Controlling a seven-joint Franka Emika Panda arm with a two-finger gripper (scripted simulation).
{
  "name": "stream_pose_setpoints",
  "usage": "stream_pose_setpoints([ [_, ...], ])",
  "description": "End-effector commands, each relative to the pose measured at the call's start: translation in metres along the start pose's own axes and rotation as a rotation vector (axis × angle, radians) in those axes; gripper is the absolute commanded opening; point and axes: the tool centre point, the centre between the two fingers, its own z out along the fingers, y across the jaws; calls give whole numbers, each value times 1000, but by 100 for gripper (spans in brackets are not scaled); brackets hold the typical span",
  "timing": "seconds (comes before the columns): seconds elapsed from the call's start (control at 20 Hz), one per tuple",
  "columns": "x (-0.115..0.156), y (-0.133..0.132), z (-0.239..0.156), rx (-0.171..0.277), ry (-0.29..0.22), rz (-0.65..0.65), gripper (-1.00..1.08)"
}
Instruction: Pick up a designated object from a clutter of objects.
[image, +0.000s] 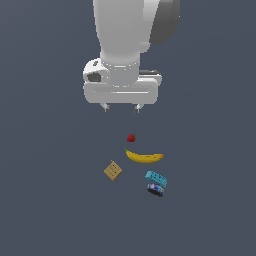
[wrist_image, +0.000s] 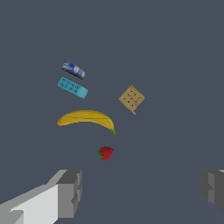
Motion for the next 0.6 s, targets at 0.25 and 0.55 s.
stream_pose_setpoints([
  [0.25, -5, 6, -2, -9, -8, -12, 100],
  [0.55, -9, 10, -3, -17, -17, -27, 100],
])
